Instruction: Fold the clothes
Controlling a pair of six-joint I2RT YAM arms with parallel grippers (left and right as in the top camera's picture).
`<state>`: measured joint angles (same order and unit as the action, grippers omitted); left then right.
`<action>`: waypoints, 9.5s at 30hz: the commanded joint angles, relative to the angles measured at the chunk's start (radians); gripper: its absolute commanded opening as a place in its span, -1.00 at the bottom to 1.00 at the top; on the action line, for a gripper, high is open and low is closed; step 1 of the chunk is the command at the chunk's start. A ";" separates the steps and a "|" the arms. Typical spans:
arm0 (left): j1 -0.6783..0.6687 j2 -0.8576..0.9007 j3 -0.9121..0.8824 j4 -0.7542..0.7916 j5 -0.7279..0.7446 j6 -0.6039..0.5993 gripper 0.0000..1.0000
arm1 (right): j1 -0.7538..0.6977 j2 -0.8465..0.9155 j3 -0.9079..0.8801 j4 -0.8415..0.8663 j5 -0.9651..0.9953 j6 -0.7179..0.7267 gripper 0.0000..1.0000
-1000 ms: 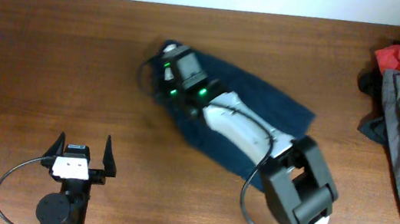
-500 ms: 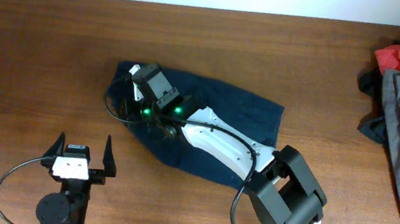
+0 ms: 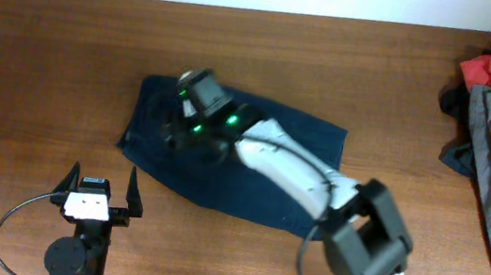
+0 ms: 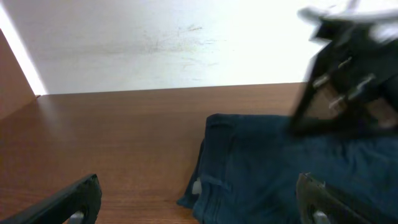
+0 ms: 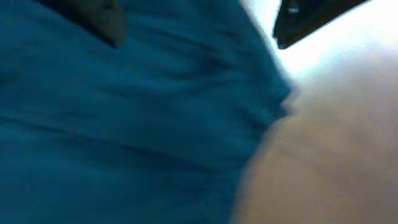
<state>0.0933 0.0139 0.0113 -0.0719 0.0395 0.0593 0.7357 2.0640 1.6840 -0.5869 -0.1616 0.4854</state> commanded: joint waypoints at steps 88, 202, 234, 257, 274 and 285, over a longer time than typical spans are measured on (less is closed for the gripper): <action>0.006 -0.007 -0.002 -0.008 -0.003 -0.006 0.98 | -0.750 -0.112 -0.426 -0.030 0.088 -0.111 0.99; -0.187 1.936 1.188 -0.446 0.008 -0.324 0.98 | -0.751 -0.154 -0.320 -0.343 0.302 -0.115 0.97; -0.189 1.993 1.188 -0.412 0.095 -0.324 -0.22 | -0.797 -0.048 -0.377 -0.144 0.003 -0.378 0.99; -0.189 1.993 1.188 -0.400 0.096 -0.325 -0.25 | -0.741 -0.041 -0.447 -0.050 -0.034 -0.302 -0.92; -0.189 1.991 1.189 -0.412 0.100 -0.324 -0.14 | -0.776 -0.078 -0.350 -0.167 0.268 -0.217 -0.92; -0.189 1.913 1.197 -0.442 0.099 -0.323 0.15 | -0.776 -0.078 -0.170 -0.351 0.309 -0.214 -0.92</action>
<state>-0.1028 1.9594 1.2201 -0.4969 0.1642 -0.2588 -0.0299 1.9926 1.4487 -0.9073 0.0723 0.2615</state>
